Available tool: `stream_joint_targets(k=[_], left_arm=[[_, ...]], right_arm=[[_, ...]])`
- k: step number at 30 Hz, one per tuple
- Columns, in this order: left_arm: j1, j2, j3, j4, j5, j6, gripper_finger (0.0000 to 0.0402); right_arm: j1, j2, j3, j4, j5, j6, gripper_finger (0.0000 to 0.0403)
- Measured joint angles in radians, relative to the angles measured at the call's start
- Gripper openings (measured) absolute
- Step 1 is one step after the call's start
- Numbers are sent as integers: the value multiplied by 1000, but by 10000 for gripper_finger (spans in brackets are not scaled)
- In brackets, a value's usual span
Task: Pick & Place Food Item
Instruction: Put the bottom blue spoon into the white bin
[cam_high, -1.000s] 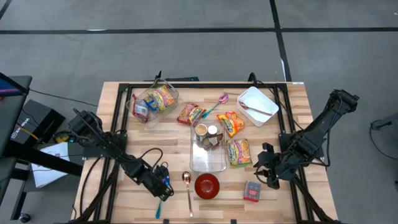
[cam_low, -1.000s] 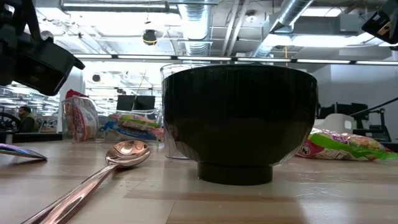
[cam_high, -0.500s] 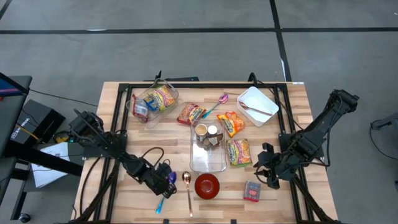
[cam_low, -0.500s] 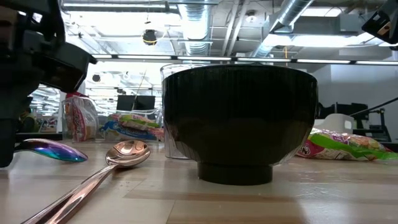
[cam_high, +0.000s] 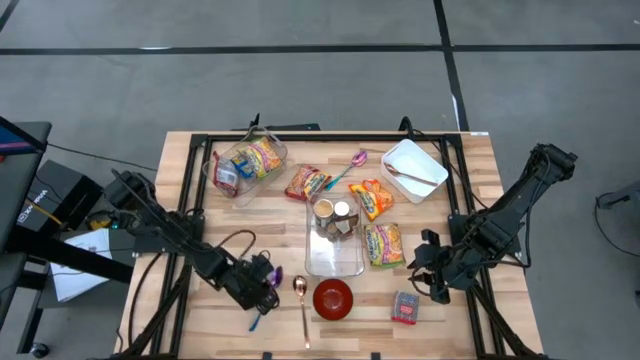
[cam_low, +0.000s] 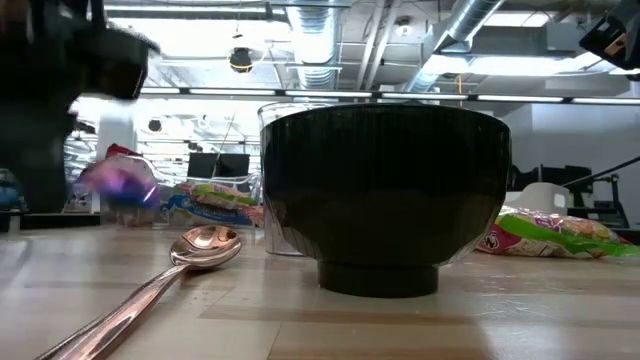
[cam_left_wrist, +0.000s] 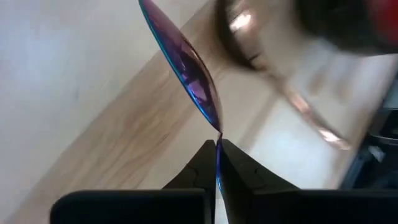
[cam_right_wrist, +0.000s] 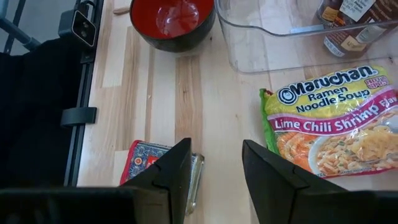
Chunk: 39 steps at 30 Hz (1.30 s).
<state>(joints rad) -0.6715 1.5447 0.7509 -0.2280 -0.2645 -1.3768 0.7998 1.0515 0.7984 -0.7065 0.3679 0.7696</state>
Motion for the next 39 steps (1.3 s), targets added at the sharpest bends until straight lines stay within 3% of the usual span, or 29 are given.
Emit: stream_joint_targets(k=[9,14,19,26,32,39], left_arm=[[-49,-168,3,43,-144,191,1],[-55,-218,3,125,-235,342,2],[-26,-229,3,307,-310,625,2],[63,-229,4,632,-313,1051,2],[178,-229,4,874,-251,1348,2],[316,-186,8,1155,14,1491,1]], right_arm=[[-40,0,44,1,85,-163,136],[-69,0,82,5,211,-294,136],[-81,0,102,15,343,-372,136],[-81,0,102,117,451,-428,136],[-82,0,102,224,546,-465,136],[-100,0,102,377,549,-583,139]])
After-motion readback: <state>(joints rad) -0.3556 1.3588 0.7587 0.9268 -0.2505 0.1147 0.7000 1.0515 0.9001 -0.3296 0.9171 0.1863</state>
